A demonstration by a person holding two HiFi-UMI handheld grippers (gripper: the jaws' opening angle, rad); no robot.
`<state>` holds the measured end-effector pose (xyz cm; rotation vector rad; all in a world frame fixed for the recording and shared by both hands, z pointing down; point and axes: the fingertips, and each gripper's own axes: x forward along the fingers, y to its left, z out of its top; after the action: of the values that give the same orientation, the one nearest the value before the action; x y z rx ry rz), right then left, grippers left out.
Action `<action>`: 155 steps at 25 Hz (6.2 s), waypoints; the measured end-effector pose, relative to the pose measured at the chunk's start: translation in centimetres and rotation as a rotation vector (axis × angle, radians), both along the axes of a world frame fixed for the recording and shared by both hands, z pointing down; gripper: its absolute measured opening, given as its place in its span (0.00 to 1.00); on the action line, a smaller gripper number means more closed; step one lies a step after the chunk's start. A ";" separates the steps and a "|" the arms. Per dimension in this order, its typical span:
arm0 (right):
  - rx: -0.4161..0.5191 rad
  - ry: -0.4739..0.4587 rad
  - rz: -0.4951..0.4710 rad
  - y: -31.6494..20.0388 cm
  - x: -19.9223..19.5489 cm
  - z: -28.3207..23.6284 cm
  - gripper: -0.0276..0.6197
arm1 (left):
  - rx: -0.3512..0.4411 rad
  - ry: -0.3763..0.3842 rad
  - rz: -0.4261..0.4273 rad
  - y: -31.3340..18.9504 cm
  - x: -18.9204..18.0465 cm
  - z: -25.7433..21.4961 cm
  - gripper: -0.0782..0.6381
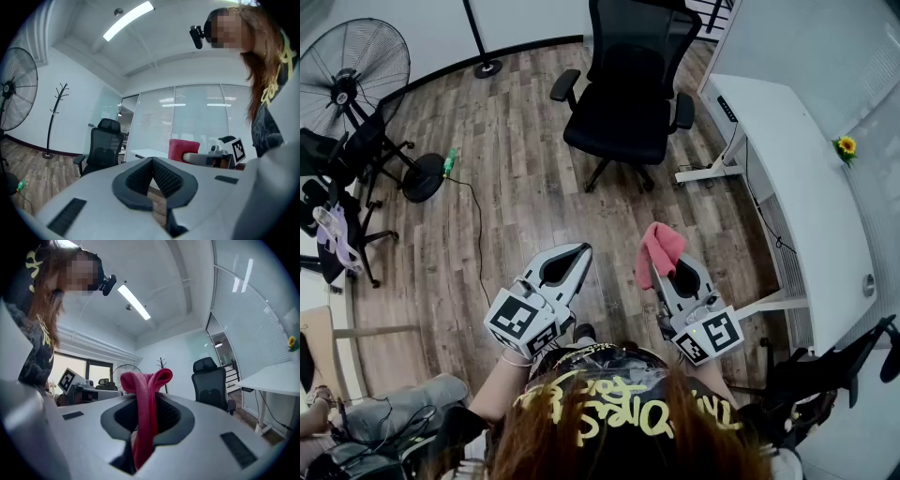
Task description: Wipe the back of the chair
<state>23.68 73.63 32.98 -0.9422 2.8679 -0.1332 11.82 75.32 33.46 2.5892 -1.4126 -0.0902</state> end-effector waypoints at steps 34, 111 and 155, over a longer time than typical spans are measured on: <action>-0.032 0.038 0.027 -0.6 -1.6 1.5 0.15 | -0.048 0.026 0.015 -1.5 -2.3 2.6 0.10; -0.008 0.022 0.030 -53.6 -12.9 1.5 0.15 | 0.028 0.038 -0.028 -53.9 -15.7 0.5 0.10; -0.029 0.023 0.360 -80.5 -9.4 1.6 0.15 | -0.020 -0.032 0.078 -81.0 -19.5 1.1 0.10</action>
<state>14.29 -6.86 34.58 -1.4514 2.6667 -0.1298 -7.73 -5.66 34.59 2.6367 -1.3139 -0.0238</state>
